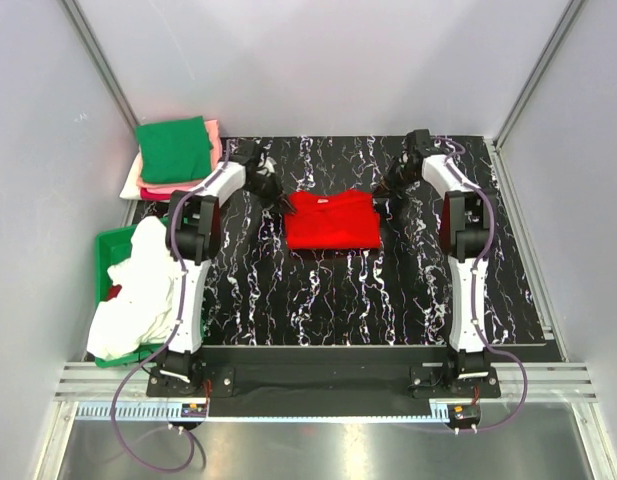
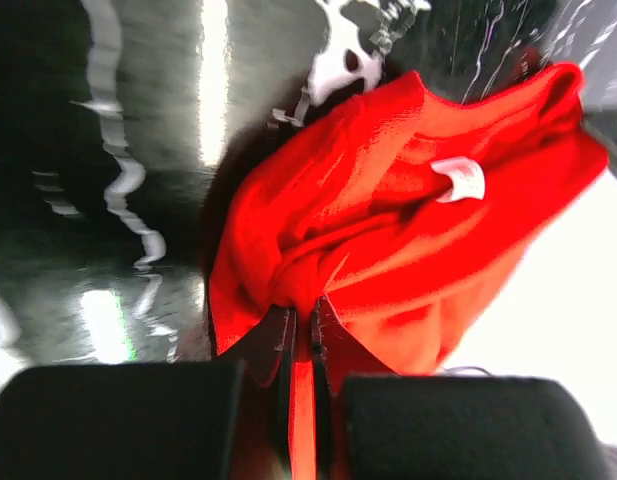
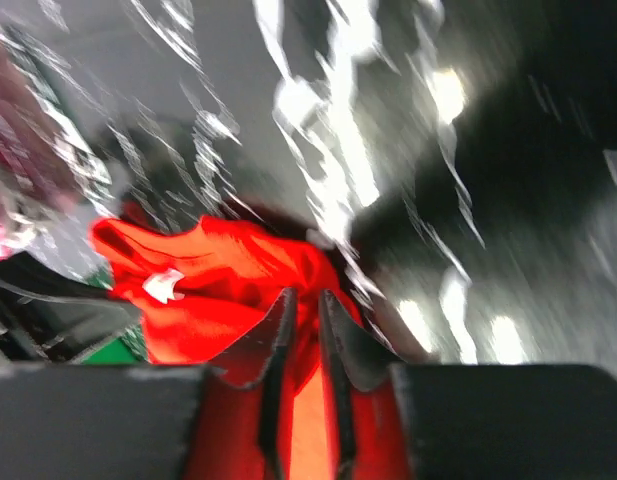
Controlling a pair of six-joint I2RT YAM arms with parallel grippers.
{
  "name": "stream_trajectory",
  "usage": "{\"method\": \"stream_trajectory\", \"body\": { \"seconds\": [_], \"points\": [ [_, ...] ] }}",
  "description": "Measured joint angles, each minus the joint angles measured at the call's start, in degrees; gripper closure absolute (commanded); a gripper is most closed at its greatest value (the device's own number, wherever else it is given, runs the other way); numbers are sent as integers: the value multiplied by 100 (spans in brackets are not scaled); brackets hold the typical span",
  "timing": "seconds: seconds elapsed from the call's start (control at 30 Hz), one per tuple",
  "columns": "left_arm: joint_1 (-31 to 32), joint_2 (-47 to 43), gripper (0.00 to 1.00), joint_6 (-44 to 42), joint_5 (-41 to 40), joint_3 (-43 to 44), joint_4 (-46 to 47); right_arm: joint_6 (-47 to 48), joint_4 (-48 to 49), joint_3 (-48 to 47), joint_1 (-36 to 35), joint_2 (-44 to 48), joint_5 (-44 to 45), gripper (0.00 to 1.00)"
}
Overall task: Fold and stack the t-shirts
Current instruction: Fold the tshirt
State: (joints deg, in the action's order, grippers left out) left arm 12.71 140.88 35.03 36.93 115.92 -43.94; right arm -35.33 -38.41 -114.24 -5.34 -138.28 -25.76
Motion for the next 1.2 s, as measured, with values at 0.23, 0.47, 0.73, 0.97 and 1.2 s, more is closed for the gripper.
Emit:
{"method": "stream_trajectory", "body": {
  "seconds": [0.23,0.47,0.73,0.97,1.2],
  "points": [
    [-304,-4,37,264,260,68,162,-330,387,-573,11,-153,-157,34],
    [-350,-302,1,192,190,81,98,-251,568,-136,22,94,-173,33],
    [-269,-2000,1,-186,-815,-879,4,-286,1582,2494,-7,2201,-470,37],
    [461,-3244,1,-243,-1012,-2245,745,-702,3198,3462,-363,2717,-1456,56],
    [1228,-2739,2,-197,-997,-2929,1220,-1027,4081,3834,-459,1626,-2037,63]
  ]
}}
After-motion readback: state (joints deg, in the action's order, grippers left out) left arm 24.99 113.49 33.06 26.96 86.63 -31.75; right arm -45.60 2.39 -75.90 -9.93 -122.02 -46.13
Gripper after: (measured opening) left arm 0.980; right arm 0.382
